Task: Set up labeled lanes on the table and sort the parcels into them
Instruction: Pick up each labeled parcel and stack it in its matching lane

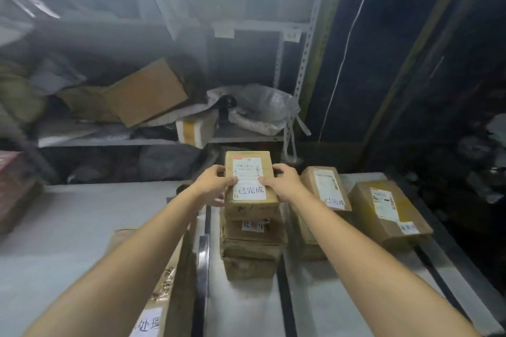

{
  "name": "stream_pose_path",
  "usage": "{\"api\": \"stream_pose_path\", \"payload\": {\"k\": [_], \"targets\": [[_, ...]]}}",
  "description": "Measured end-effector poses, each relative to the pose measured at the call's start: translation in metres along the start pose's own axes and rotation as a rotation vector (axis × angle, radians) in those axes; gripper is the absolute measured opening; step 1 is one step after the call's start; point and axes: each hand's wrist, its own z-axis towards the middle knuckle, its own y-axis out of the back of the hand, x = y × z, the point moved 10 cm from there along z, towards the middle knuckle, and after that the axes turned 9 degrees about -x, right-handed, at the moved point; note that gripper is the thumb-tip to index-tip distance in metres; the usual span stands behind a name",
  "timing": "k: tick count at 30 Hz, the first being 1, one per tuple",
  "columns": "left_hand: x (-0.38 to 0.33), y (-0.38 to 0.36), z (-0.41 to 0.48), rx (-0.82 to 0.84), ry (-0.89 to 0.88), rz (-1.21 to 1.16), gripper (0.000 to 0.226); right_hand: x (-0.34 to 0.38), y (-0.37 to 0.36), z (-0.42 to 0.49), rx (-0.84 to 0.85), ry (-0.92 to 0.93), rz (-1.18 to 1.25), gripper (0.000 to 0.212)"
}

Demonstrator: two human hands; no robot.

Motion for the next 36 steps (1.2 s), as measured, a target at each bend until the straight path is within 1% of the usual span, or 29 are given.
{"api": "stream_pose_path", "payload": {"k": [4, 7, 13, 15, 17, 21, 26, 30, 33, 36], "targets": [[-0.002, -0.005, 0.004, -0.027, 0.011, -0.003, 0.053, -0.006, 0.002, 0.011, 0.022, 0.005, 0.027, 0.064], [-0.010, -0.014, 0.004, -0.029, 0.003, 0.024, 0.049, -0.006, 0.011, 0.013, 0.034, 0.003, 0.049, 0.065], [-0.041, -0.046, 0.010, -0.003, -0.063, 0.028, 0.047, -0.004, 0.060, 0.018, -0.041, 0.014, 0.076, 0.058], [-0.051, -0.061, 0.010, 0.012, -0.075, 0.019, 0.045, -0.007, 0.078, 0.022, -0.057, 0.016, 0.073, 0.059], [-0.061, -0.079, 0.007, 0.026, -0.079, 0.017, 0.046, -0.011, 0.096, 0.025, -0.060, 0.018, 0.059, 0.060], [-0.078, -0.113, 0.008, 0.036, -0.087, 0.035, 0.050, -0.021, 0.129, 0.040, -0.054, 0.032, 0.042, 0.054], [-0.095, -0.161, 0.016, -0.020, -0.064, 0.016, 0.054, -0.040, 0.169, 0.076, -0.033, 0.070, 0.064, 0.052], [-0.102, -0.200, 0.019, -0.094, -0.031, 0.018, 0.059, -0.061, 0.192, 0.108, 0.047, 0.066, 0.082, 0.051], [-0.105, -0.219, 0.029, -0.146, -0.022, 0.008, 0.062, -0.075, 0.202, 0.129, 0.087, 0.057, 0.095, 0.060], [-0.099, -0.230, 0.035, -0.186, 0.002, -0.012, 0.058, -0.087, 0.205, 0.142, 0.103, 0.049, 0.076, 0.068]]}}
